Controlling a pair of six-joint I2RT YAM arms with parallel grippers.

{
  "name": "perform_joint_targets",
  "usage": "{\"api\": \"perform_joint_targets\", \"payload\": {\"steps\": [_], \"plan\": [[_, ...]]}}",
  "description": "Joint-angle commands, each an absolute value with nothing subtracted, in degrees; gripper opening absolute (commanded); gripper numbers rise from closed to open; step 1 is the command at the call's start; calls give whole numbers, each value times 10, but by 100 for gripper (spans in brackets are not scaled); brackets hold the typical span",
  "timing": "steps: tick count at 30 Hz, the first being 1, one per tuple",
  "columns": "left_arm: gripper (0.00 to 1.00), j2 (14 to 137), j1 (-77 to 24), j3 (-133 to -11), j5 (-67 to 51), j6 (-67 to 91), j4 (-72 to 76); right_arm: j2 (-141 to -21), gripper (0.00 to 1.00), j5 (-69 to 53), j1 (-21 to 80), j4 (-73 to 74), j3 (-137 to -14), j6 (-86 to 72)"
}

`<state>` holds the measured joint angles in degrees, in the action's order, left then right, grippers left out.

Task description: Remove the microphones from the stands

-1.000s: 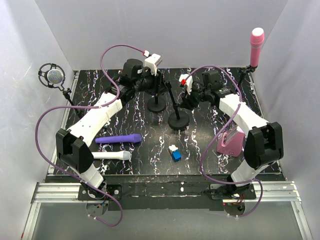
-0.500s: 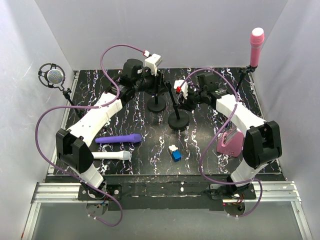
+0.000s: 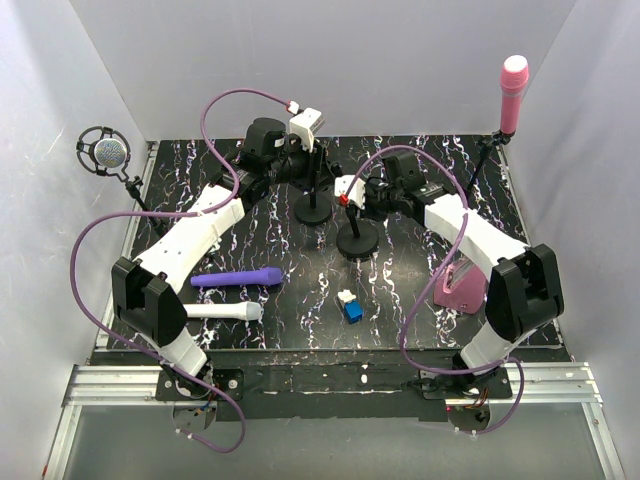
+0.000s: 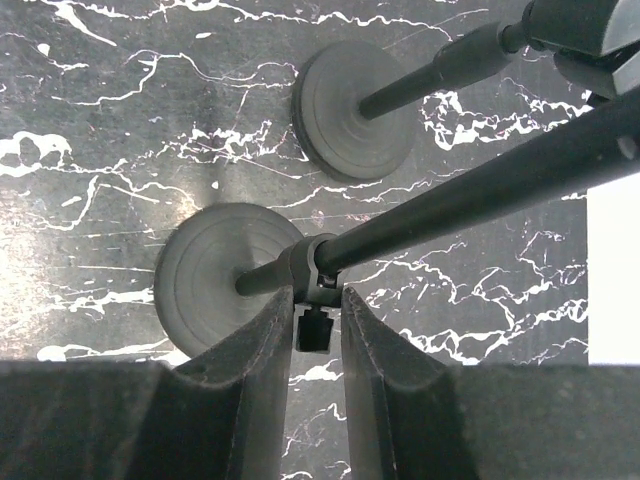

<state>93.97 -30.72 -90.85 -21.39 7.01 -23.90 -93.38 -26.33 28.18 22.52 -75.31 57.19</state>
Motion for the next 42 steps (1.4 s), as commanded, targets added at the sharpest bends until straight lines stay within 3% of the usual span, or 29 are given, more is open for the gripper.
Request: {"api": "perform_joint_targets", "payload": {"steps": [1,6,11,15,34,37,38,42], "plan": [[0,932,-309,-904,-223,68,-266,-918,32,-227,290,215,-733,590],[0,932,-309,-904,-227,70,-265,-906,27,-215,292,214,-722,591],[0,933,-309,-904,-229,70,-266,-903,42,-183,295,193,-704,594],[0,930,-309,-903,-229,70,-267,-906,42,-167,295,187,-705,594],[0,938,-309,-904,-230,71,-267,-891,15,-189,302,180,-709,619],[0,939,-309,-906,-231,72,-267,-869,1,-149,322,100,-631,712],[0,939,-309,-906,-231,73,-267,-856,1,-127,331,34,-589,754],[0,940,-309,-906,-233,75,-268,-852,1,-156,340,-387,-381,959]]}}
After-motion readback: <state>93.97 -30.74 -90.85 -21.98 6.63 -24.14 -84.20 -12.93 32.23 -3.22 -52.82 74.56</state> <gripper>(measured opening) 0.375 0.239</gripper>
